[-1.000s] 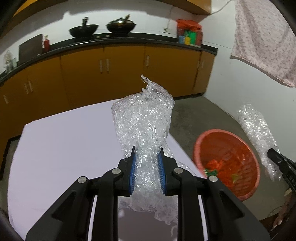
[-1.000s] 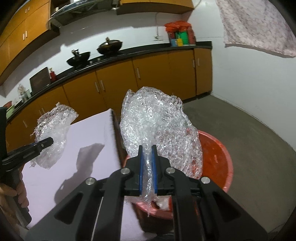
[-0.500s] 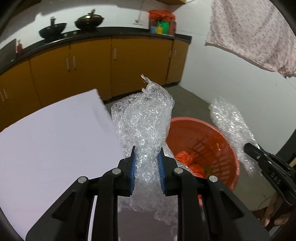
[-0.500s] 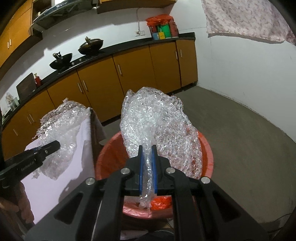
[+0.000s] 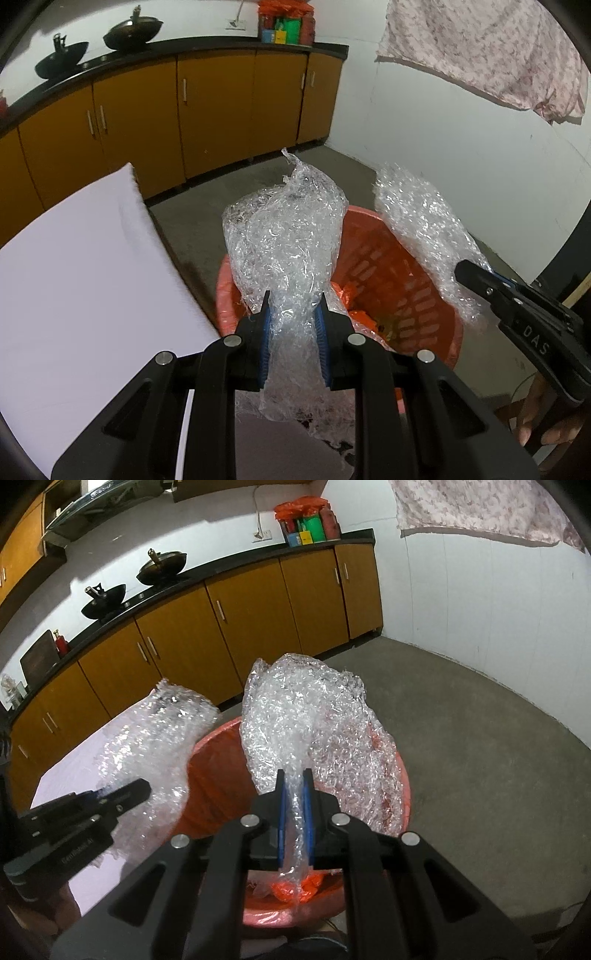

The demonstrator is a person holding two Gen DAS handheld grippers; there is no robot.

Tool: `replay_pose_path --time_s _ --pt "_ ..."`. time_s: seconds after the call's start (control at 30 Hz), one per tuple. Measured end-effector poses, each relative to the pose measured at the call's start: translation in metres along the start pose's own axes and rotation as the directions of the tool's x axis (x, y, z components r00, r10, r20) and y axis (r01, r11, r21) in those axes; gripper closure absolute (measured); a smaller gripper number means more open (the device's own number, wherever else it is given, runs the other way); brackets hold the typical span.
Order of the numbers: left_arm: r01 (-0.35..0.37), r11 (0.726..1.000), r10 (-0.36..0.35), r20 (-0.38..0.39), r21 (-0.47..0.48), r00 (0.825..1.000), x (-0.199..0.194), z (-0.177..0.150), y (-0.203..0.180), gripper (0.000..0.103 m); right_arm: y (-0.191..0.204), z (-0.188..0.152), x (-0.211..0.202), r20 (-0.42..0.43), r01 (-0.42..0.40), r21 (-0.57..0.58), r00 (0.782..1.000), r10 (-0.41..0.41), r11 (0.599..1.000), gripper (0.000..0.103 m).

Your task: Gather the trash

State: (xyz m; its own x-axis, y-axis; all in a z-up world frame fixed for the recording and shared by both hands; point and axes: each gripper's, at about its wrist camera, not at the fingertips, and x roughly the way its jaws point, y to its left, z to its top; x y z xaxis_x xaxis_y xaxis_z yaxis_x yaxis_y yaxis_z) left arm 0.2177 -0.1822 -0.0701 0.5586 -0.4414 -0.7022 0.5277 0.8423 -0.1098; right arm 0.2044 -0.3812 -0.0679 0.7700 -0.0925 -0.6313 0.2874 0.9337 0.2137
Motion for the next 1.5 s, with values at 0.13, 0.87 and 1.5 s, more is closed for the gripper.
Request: replay_pose_path --time_s 0.13,0.87,1.5 --pt "0.014 1.0 -0.014 -0.013 0.005 1.0 0.009 0.0 -0.005 0.081 0.001 -0.001 0.006 -0.004 -0.005 0.005 1.0 0.005 1.0 0.089" --pt "-0.077 0.992 0.089 0.132 -0.097 0.987 -0.051 -0.02 0.035 0.008 0.001 -0.005 -0.059 0.246 0.095 -0.045 0.966 -0.081 0.994 0.004" --pt "-0.404 0.884 0.465 0.348 -0.235 0.814 -0.197 -0.094 0.045 0.002 0.069 -0.051 -0.168 0.37 0.068 -0.167 0.929 -0.002 0.984 0.004"
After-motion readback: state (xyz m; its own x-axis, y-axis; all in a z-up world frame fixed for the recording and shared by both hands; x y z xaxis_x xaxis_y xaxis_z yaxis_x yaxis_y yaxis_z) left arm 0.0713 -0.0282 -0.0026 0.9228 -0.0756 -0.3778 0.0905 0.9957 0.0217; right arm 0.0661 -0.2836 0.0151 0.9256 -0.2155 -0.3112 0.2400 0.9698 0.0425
